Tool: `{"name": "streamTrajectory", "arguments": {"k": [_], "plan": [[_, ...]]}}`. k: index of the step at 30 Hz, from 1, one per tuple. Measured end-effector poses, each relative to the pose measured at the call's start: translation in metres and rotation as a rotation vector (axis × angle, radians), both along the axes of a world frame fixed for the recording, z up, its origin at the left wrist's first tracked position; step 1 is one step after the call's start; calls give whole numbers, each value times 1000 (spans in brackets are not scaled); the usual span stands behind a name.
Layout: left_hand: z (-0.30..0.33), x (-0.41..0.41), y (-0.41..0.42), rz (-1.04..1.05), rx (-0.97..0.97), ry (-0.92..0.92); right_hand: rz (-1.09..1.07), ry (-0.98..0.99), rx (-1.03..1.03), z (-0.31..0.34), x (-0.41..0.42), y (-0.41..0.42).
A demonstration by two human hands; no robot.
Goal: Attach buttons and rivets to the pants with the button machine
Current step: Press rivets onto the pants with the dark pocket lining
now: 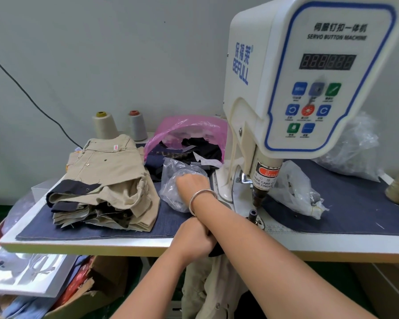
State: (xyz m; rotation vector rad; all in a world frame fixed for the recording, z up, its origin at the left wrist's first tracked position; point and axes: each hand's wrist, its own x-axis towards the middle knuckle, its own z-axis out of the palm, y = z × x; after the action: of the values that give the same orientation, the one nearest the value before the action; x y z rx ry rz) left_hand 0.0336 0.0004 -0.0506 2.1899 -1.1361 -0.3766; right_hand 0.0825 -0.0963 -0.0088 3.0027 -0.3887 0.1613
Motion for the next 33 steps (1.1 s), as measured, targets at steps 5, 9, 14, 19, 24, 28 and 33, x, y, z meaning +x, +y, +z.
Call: {"name": "streamTrajectory", "arguments": {"k": [5,9,14,19,24,28,33], "plan": [[-1,1,-1,5,3,13,-10,-57,47,0,-3,-1],[1,0,0,2,5,26,-1,-144,80,0,-7,0],[1,0,2,0,-3,33,-30,-183,179,0,-10,1],[1,0,2,-14,-28,39,-68,-172,251,-1,-9,1],[5,0,4,-34,-58,58,-116,-328,448,2,-16,3],[8,0,6,-91,-33,36,-150,-560,691,18,-45,8],[7,0,5,-110,-41,32,-52,-669,888,17,-135,20]]}}
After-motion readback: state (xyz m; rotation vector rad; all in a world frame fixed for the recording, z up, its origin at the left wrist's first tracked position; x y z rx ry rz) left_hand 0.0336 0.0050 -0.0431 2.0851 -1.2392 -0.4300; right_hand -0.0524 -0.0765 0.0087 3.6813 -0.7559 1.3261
